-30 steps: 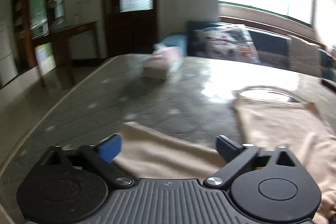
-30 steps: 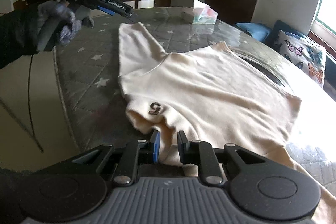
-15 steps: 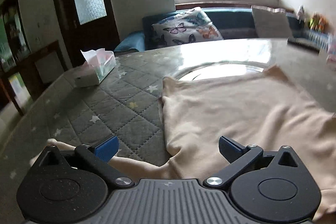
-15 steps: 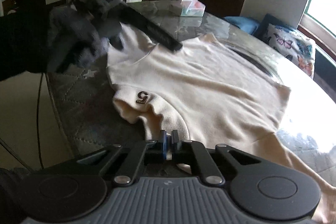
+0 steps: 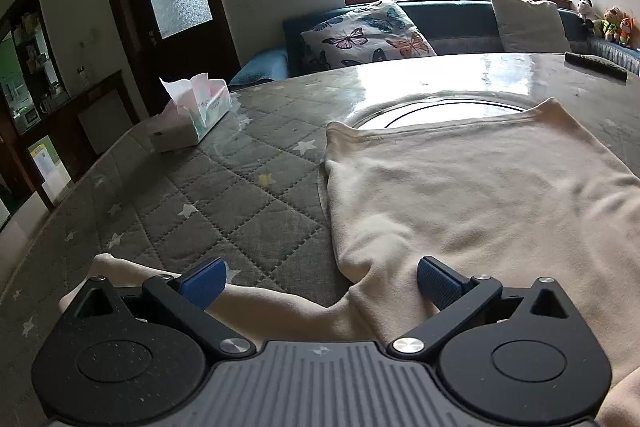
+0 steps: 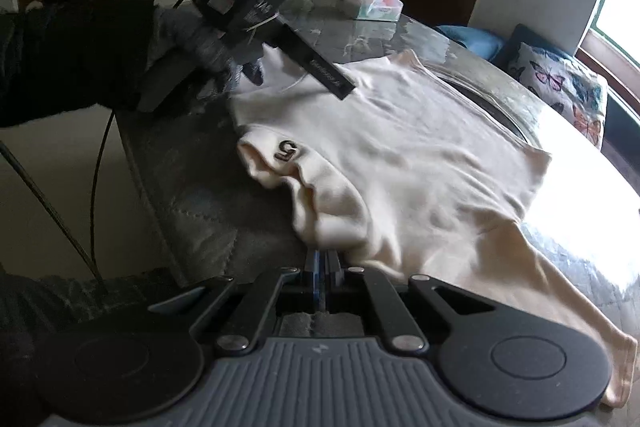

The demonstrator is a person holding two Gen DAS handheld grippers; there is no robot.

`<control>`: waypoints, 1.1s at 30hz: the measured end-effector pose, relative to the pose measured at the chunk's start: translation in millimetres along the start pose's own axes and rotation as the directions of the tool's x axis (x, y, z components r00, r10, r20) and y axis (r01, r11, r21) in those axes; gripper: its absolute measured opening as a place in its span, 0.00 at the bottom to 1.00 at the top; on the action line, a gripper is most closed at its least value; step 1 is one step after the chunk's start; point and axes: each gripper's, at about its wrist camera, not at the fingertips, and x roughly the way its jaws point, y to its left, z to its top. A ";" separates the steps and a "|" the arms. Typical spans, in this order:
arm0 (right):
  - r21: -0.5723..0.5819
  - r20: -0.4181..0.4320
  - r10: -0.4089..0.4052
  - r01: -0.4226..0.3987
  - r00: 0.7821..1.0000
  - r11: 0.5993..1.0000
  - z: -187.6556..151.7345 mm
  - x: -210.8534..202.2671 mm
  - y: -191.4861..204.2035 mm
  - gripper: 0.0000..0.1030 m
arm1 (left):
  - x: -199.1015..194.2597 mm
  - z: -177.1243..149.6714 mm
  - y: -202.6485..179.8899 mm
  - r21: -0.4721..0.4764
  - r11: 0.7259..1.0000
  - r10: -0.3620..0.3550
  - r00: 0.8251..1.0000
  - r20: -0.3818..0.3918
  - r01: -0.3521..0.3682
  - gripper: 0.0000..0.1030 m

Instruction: Fold clothes

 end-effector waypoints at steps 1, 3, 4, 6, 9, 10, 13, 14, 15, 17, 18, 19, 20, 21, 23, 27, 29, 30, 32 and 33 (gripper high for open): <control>0.011 0.002 0.012 -0.012 1.000 1.000 0.2 -3.6 -3.0 0.03 | 0.0 0.1 -0.1 -0.001 1.000 0.000 1.000 0.000 0.000 1.00; 0.042 0.022 0.006 -0.007 1.000 0.999 1.5 -11.5 -13.4 0.06 | -0.3 -0.6 0.2 -0.005 1.000 0.000 1.000 0.002 0.000 1.00; 0.059 0.034 0.000 -0.002 0.999 0.998 2.3 -15.6 -19.0 0.07 | -0.1 -0.7 0.6 -0.007 1.000 -0.001 1.000 0.002 0.001 1.00; 0.085 0.041 -0.048 0.045 0.998 0.995 1.5 -17.7 -31.9 0.09 | -0.1 -1.3 0.9 -0.012 1.000 -0.002 1.000 0.002 0.002 1.00; 0.164 0.016 -0.169 0.165 0.985 0.973 -9.8 -14.9 -63.5 0.14 | -0.4 -2.6 1.2 -0.020 1.000 -0.003 1.000 0.006 0.003 1.00; 0.203 -0.001 -0.222 0.217 0.975 0.955 -16.6 -14.2 -77.9 0.16 | -0.4 -2.9 1.3 -0.022 1.000 -0.003 1.000 0.007 0.003 1.00; 0.330 -0.054 -0.350 0.348 0.935 0.877 -39.2 -18.8 -117.4 0.24 | 0.0 -3.8 2.0 -0.030 1.000 -0.006 1.000 0.011 0.007 1.00; 0.362 -0.073 -0.394 0.393 0.916 0.846 -46.8 -21.6 -128.7 0.30 | 0.1 -4.0 2.3 -0.033 0.999 -0.008 1.000 0.012 0.008 1.00; 0.391 -0.093 -0.433 0.433 0.896 0.812 -54.8 -24.3 -139.7 0.32 | 0.2 -4.3 2.6 -0.036 0.999 -0.009 1.000 0.013 0.009 1.00; 0.451 -0.133 -0.493 0.495 0.860 0.743 -70.9 -29.6 -161.3 0.33 | 0.6 -4.6 3.6 -0.044 0.999 -0.013 1.000 0.013 0.013 1.00; 0.483 -0.149 -0.505 0.508 0.850 0.713 -78.7 -32.2 -171.4 0.34 | 0.6 -4.9 4.0 -0.048 0.999 -0.014 1.000 0.013 0.014 1.00; 0.507 -0.164 -0.520 0.523 0.838 0.685 -85.8 -33.6 -179.7 0.38 | 0.6 -5.2 4.0 -0.051 0.999 -0.014 1.000 0.013 0.015 1.00; 0.528 -0.179 -0.535 0.540 0.826 0.656 -92.4 -34.4 -187.2 0.42 | 0.5 -5.3 4.0 -0.052 0.999 -0.014 1.000 0.013 0.014 1.00; 0.545 -0.195 -0.547 0.553 0.814 0.630 -98.8 -34.2 -193.9 0.42 | 0.4 -5.4 3.8 -0.053 0.999 -0.013 1.000 0.014 0.014 1.00; 0.586 -0.216 -0.546 0.554 0.810 0.591 -110.9 -31.6 -203.6 0.42 | 0.3 -5.5 3.5 -0.054 0.998 -0.012 1.000 0.016 0.013 1.00; 0.672 -0.188 -0.532 0.503 0.826 0.544 -122.5 -32.7 -210.8 0.42 | 0.1 -5.6 2.9 -0.053 0.999 -0.008 1.000 0.017 0.009 1.00; 0.705 -0.177 -0.518 0.475 0.837 0.526 -128.2 -34.2 -213.3 0.34 | 0.0 -5.7 2.5 -0.052 0.999 -0.007 1.000 0.018 0.008 1.00; 0.712 -0.172 -0.513 0.466 0.841 0.525 -129.7 -34.8 -213.4 0.31 | 0.1 -5.8 2.4 -0.052 0.999 -0.006 1.000 0.019 0.007 1.00; 0.713 -0.164 -0.509 0.458 0.845 0.531 -131.6 -36.4 -211.7 0.10 | 0.1 -5.9 2.4 -0.052 0.999 -0.005 1.000 0.019 0.006 1.00; 0.707 -0.165 -0.513 0.464 0.842 0.534 -131.1 -37.5 -209.9 0.10 | 0.0 -6.0 2.5 -0.052 0.999 -0.005 1.000 0.020 0.006 1.00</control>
